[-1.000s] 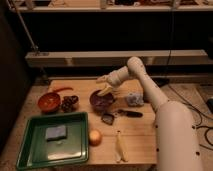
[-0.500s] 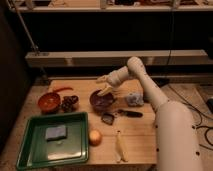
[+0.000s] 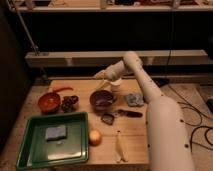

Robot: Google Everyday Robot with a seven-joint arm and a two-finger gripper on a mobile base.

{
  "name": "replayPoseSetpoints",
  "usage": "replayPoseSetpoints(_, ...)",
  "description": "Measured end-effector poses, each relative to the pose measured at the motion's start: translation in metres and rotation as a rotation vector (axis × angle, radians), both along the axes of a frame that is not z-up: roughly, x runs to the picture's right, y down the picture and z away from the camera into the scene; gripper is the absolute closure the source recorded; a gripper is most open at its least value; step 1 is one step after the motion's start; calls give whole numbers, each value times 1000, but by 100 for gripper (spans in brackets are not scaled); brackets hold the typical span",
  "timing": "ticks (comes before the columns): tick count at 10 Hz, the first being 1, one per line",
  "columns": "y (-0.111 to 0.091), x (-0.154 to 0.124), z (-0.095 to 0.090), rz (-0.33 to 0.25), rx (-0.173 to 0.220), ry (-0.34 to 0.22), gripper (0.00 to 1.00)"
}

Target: Place pepper in purple bowl

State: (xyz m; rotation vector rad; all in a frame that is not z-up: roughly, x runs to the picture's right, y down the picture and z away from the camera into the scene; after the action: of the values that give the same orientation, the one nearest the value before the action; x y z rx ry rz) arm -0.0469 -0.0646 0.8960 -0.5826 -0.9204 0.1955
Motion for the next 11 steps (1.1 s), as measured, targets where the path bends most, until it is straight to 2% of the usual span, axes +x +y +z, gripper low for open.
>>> replayPoseSetpoints(2, -25, -15, 4, -4, 13, 16, 39)
replayPoseSetpoints(5, -33, -19, 5, -3, 23, 28, 39)
replayPoseSetpoints(7, -41, -25, 9, 20, 43, 52, 39)
replayPoseSetpoints(9, -46, -59, 12, 55, 93, 64, 39)
replayPoseSetpoints(10, -48, -71, 8, 81, 143, 55, 39)
replayPoseSetpoints(11, -50, -79, 1, 85, 203, 21, 39)
